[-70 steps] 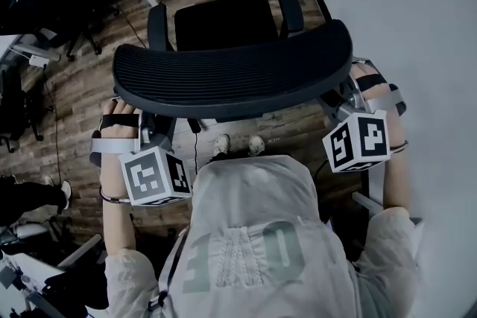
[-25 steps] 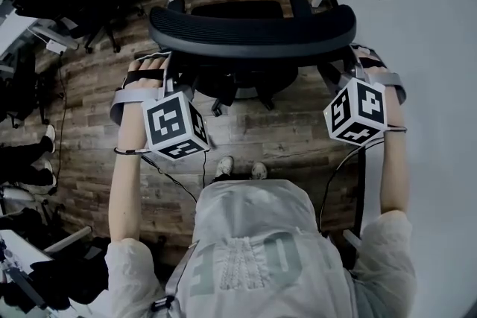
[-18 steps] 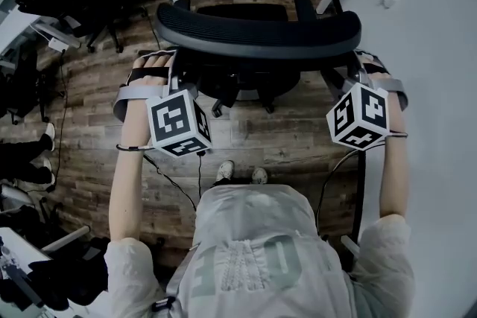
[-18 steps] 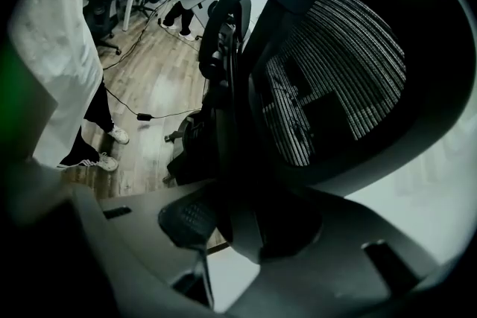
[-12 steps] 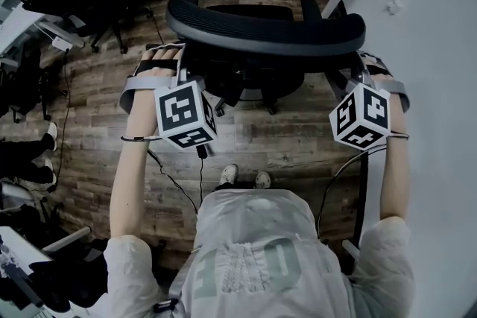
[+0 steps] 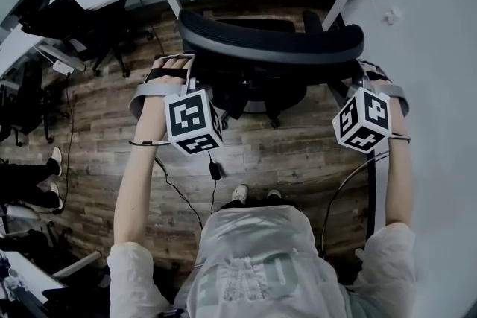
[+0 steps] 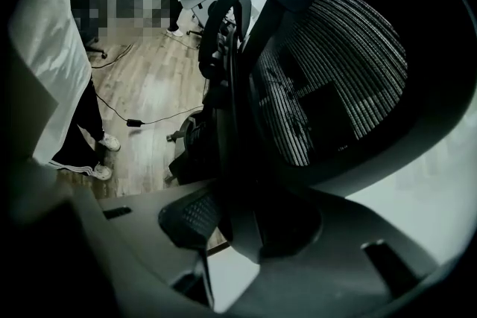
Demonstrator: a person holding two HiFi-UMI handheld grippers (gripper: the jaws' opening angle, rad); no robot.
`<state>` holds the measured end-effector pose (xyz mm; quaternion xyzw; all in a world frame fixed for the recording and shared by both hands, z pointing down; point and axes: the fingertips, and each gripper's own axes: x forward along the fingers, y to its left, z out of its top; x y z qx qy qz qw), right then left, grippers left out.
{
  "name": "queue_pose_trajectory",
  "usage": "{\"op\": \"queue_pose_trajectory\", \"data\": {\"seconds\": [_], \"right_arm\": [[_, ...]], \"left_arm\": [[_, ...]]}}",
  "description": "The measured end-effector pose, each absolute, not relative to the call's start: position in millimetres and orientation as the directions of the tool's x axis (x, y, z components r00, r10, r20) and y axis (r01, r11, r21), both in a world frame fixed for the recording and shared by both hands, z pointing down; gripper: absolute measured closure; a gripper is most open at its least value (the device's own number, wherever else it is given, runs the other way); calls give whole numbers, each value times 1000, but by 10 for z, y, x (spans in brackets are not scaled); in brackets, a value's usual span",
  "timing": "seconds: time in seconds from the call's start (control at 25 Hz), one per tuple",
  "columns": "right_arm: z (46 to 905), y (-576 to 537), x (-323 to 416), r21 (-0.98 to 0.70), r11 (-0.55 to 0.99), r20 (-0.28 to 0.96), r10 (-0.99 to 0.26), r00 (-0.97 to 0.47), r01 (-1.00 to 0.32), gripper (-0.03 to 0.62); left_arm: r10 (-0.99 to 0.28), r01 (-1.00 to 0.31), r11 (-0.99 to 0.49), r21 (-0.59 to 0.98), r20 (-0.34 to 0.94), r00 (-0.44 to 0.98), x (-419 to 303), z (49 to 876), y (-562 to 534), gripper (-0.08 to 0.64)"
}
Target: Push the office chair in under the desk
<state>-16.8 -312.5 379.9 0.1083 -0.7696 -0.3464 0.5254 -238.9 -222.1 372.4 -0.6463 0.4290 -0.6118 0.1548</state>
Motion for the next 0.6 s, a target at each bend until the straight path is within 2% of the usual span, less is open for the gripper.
{"op": "queue_pose_trajectory", "data": {"seconds": [0.36,0.6], "right_arm": [[4011,-3256,-188,634,755,744,-538,-395,167,456],[3983,-3799,-423,633,753,743,-529,-410,176,456]], "left_arm": [[-763,-348,-578,-738,640,-90,-2402,3888,-2341,393],[-749,-356,-584,-729,653,-109,-2627,3861,-2851,394]]}}
